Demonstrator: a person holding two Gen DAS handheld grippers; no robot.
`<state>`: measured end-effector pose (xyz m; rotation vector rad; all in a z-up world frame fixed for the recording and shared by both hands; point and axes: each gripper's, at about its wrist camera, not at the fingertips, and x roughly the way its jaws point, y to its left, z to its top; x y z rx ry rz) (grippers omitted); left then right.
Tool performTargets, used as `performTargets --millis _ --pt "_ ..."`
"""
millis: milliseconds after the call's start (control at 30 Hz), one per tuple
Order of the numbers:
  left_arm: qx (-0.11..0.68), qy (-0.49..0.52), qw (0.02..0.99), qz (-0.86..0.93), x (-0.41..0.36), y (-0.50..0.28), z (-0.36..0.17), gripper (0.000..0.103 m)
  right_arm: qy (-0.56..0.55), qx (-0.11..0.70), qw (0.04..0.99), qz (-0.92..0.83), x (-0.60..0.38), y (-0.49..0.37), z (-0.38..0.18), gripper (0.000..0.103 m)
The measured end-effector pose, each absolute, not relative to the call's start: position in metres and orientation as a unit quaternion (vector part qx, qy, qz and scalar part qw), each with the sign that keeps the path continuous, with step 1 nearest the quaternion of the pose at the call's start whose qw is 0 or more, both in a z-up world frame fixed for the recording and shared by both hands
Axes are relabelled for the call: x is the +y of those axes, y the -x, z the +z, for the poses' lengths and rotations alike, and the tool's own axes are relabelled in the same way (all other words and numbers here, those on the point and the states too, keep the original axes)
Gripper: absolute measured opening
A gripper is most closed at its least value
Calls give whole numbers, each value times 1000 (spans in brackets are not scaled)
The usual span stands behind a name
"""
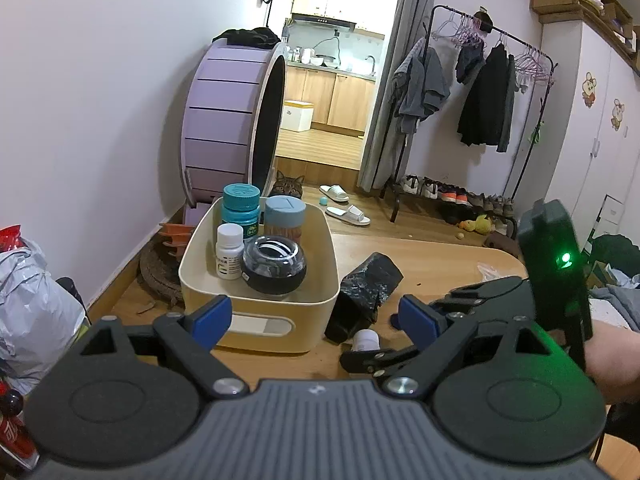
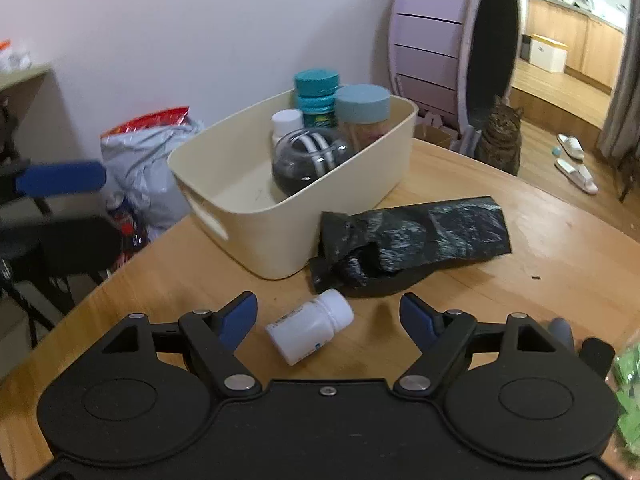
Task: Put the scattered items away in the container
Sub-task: 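Move the right gripper to the white pill bottle lying on the table, then close the right gripper around the lying white pill bottle and lift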
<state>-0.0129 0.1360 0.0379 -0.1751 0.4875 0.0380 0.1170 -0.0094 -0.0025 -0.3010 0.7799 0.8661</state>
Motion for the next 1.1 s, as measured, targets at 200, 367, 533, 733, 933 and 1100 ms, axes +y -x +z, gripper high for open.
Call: performTargets --millis 200,367,533,733,933,1100 --pt "241 85 967 19 135 13 38 90 139 386 811 416 -11 -121 -9 42" --pt "242 85 966 19 135 13 38 90 145 389 809 417 -21 -119 -7 40" --pt "242 83 967 18 134 13 38 90 159 403 799 417 -31 -118 -5 39" --pt "242 80 967 18 134 13 38 90 135 406 806 409 -39 -121 5 68" --pt "242 82 967 20 135 12 38 90 119 422 808 394 -34 -136 4 46" --pt "241 86 966 23 136 13 38 90 117 436 799 398 -24 -141 -7 27"
